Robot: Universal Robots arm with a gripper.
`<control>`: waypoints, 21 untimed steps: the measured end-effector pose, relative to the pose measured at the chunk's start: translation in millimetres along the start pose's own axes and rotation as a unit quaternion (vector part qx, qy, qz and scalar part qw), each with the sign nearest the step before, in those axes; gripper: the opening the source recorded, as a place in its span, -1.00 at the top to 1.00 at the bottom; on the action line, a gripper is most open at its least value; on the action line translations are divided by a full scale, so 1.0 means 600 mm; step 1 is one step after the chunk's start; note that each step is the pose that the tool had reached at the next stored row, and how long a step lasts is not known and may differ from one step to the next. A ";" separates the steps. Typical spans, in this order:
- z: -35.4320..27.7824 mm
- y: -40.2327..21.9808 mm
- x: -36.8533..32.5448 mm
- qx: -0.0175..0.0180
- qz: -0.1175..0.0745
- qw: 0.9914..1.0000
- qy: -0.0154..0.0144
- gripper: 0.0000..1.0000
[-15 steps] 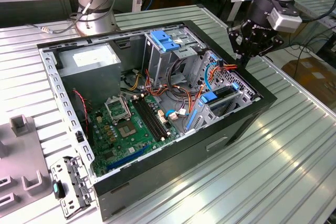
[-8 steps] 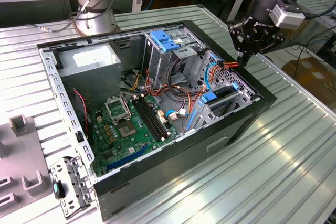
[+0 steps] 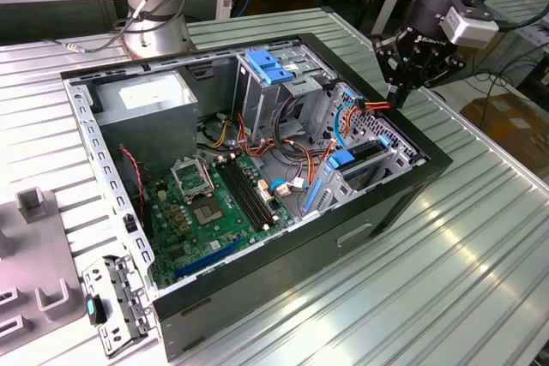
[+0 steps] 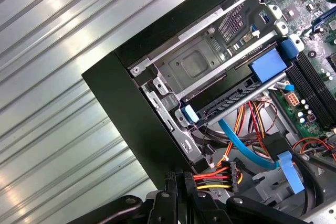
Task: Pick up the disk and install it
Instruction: 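Insert the first disk wire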
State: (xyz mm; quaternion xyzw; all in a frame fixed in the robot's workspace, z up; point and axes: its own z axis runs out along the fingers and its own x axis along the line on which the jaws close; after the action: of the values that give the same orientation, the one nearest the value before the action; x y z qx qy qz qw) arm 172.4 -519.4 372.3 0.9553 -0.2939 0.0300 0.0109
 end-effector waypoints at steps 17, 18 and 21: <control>-0.001 0.015 -0.022 -0.002 0.033 0.999 0.000 0.66; -0.002 0.016 -0.024 -0.002 0.033 0.999 0.000 0.66; -0.002 0.018 -0.026 -0.003 0.051 0.999 0.000 0.66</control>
State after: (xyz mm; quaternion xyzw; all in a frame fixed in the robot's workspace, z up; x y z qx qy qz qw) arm 153.6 -519.4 372.3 0.9390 -0.3425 0.0294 0.0124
